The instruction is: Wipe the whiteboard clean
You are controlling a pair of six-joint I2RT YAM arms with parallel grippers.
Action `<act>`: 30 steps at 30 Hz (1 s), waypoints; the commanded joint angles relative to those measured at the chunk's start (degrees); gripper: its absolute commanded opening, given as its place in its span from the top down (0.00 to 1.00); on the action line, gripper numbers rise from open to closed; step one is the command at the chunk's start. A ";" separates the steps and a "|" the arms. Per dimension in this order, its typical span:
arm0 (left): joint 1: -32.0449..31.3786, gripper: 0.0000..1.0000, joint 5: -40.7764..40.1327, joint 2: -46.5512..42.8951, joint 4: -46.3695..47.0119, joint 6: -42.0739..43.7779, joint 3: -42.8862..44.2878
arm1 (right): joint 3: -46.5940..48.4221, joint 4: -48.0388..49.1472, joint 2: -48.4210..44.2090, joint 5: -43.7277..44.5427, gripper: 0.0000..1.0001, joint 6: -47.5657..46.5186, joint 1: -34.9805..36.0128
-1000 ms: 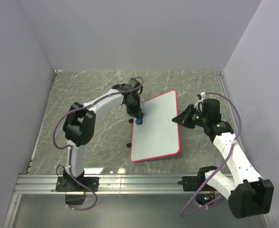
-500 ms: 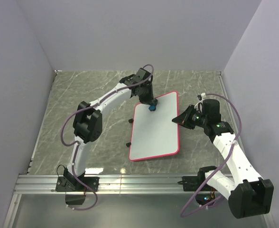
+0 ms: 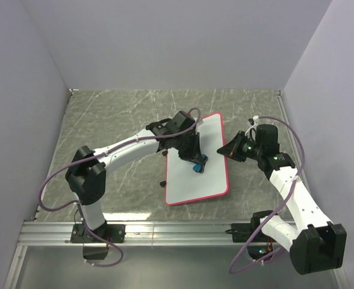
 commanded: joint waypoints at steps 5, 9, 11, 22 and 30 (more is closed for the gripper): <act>7.03 1.00 -5.59 -11.18 -6.13 0.62 -5.07 | 0.35 -3.71 0.93 -1.01 1.00 -4.94 2.34; 14.76 1.00 -11.28 -14.80 -10.34 2.63 -6.47 | 0.87 -4.32 0.67 -0.84 1.00 -4.94 2.43; 16.62 1.00 -12.88 -15.06 -11.49 3.77 -7.09 | 1.05 -4.50 0.49 -0.66 1.00 -5.03 2.34; 27.78 1.00 -18.15 -18.58 -8.25 7.21 -22.55 | 3.69 -6.34 -0.30 -0.05 0.47 -5.55 2.34; 28.23 0.91 -24.04 -18.58 -7.37 7.91 -27.13 | 5.27 -8.28 -1.79 1.10 0.20 -6.87 2.34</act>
